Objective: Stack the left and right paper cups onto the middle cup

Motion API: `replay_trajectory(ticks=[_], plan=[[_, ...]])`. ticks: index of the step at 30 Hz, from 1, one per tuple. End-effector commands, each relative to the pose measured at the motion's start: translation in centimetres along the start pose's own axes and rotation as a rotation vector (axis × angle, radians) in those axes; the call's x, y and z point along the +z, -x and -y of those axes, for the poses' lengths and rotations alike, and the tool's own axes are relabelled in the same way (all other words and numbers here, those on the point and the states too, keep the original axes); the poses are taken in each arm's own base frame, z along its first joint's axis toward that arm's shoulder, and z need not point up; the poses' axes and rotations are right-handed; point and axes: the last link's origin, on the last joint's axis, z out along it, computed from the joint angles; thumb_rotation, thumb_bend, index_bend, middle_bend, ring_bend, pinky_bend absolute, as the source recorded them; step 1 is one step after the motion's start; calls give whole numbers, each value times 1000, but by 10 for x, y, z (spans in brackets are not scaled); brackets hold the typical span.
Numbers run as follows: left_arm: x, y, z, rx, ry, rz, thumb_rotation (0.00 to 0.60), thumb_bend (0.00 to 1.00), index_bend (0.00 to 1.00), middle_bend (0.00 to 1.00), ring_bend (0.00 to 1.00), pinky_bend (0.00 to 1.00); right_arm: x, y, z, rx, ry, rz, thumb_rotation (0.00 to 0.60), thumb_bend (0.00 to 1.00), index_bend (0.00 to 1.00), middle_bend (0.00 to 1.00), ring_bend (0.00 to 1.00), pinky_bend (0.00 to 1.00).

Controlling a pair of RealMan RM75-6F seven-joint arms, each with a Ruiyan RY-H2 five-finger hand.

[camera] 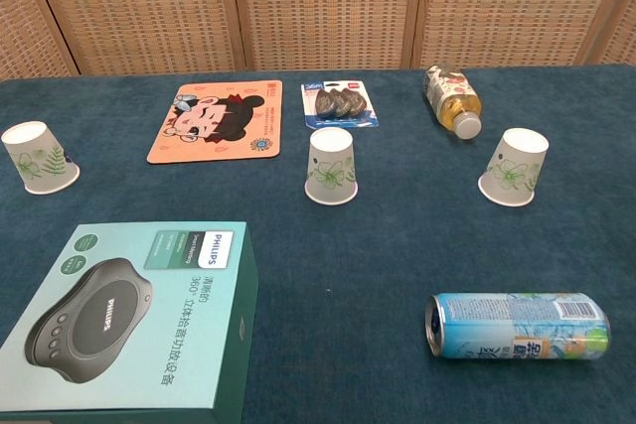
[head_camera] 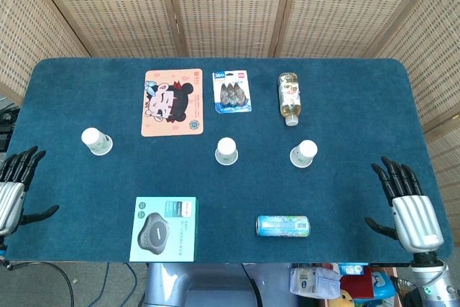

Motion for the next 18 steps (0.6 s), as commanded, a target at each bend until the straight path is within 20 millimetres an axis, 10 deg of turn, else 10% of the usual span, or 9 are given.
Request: replay_trajectory(ticks=[1, 18], plan=[[56, -1, 6, 13, 14, 22, 600, 81, 0, 0, 0, 0, 2, 1, 1, -2, 1, 5, 600, 0, 0, 0, 0, 0], [178, 68, 2, 93, -67, 203, 600, 82, 92, 195, 176, 241, 19, 6, -21, -11, 105, 24, 600, 0, 0, 0, 0, 0]])
